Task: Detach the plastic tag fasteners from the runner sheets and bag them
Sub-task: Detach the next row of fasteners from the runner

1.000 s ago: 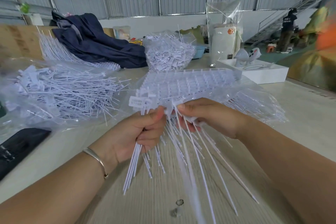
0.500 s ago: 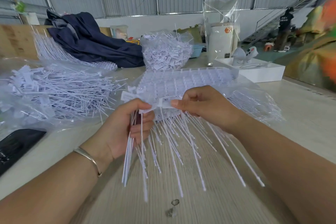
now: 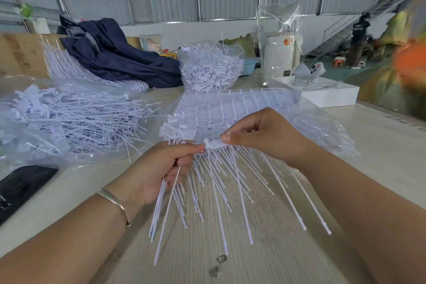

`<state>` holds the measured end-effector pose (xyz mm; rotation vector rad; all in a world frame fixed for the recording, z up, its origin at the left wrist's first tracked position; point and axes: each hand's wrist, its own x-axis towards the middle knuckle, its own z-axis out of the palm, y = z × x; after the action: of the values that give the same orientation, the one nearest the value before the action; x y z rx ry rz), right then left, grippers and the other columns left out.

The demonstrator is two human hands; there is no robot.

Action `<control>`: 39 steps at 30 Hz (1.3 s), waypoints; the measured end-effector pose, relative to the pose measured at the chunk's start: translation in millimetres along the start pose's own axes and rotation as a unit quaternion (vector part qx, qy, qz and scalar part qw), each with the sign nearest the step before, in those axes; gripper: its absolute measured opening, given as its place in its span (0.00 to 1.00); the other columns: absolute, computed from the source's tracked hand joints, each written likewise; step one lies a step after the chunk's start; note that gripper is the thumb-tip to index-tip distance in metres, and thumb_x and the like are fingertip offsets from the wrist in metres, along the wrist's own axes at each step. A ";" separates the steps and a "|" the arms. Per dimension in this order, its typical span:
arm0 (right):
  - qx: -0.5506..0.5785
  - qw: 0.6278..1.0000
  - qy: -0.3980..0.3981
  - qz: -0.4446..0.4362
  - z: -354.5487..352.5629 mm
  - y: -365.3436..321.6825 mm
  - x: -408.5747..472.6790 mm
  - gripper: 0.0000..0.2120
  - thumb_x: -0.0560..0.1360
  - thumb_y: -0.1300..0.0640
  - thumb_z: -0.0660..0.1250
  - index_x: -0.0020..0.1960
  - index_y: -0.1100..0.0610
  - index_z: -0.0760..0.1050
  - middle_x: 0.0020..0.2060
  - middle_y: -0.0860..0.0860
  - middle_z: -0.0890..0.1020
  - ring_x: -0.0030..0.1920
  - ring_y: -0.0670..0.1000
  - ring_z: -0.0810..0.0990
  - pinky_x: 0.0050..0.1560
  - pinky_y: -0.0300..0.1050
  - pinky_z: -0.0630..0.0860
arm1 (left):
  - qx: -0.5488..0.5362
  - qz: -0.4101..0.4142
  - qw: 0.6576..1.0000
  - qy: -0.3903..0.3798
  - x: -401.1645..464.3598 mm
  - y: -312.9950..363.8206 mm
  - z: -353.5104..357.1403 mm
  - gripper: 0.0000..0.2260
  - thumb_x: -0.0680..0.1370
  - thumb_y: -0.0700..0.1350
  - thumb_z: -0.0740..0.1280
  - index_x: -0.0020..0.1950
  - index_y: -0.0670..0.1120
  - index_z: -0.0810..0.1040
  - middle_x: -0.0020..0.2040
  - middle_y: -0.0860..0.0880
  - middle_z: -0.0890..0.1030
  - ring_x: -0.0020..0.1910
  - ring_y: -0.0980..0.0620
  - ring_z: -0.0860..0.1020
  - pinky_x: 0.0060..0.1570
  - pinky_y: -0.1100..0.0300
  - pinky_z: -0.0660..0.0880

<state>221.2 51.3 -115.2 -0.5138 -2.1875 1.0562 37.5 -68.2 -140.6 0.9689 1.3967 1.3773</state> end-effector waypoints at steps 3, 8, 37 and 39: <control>0.018 0.999 -0.025 0.027 -5.3 -1.0 -0.6 0.06 0.68 0.54 0.77 0.42 0.56 0.86 0.31 0.53 0.83 0.32 0.40 0.75 0.35 0.29 0.68 | 0.032 0.007 0.999 -0.021 -1.0 2.5 -0.8 0.05 0.66 0.46 0.73 0.33 0.47 0.81 0.25 0.52 0.61 0.20 0.56 0.55 0.20 0.66 0.52; 0.013 0.996 -0.070 0.060 -5.6 -2.9 0.5 0.06 0.67 0.56 0.78 0.39 0.59 0.86 0.24 0.45 0.77 0.26 0.39 0.71 0.29 0.28 0.66 | 0.090 -0.008 0.995 -0.051 -3.0 8.6 -5.3 0.14 0.62 0.47 0.75 0.37 0.40 0.75 0.23 0.52 0.60 0.20 0.56 0.56 0.21 0.64 0.52; 0.056 0.997 -0.034 0.044 1.4 4.1 2.6 0.06 0.72 0.64 0.72 0.38 0.56 0.81 0.24 0.43 0.74 0.26 0.40 0.70 0.29 0.30 0.66 | -0.027 -0.063 0.997 0.028 0.9 0.8 0.1 0.20 0.74 0.62 0.64 0.39 0.45 0.75 0.30 0.52 0.59 0.20 0.58 0.56 0.16 0.68 0.53; 0.053 0.998 -0.029 0.034 2.8 5.8 3.4 0.03 0.72 0.63 0.72 0.40 0.58 0.81 0.25 0.41 0.76 0.26 0.39 0.72 0.30 0.27 0.66 | -0.027 -0.048 0.998 0.011 -1.0 2.6 3.2 0.18 0.69 0.61 0.70 0.43 0.46 0.77 0.30 0.53 0.58 0.21 0.59 0.56 0.16 0.68 0.54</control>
<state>217.2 55.2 -119.9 -0.5193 -2.1622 1.2311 40.7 -68.1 -137.8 0.8426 1.3973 1.3502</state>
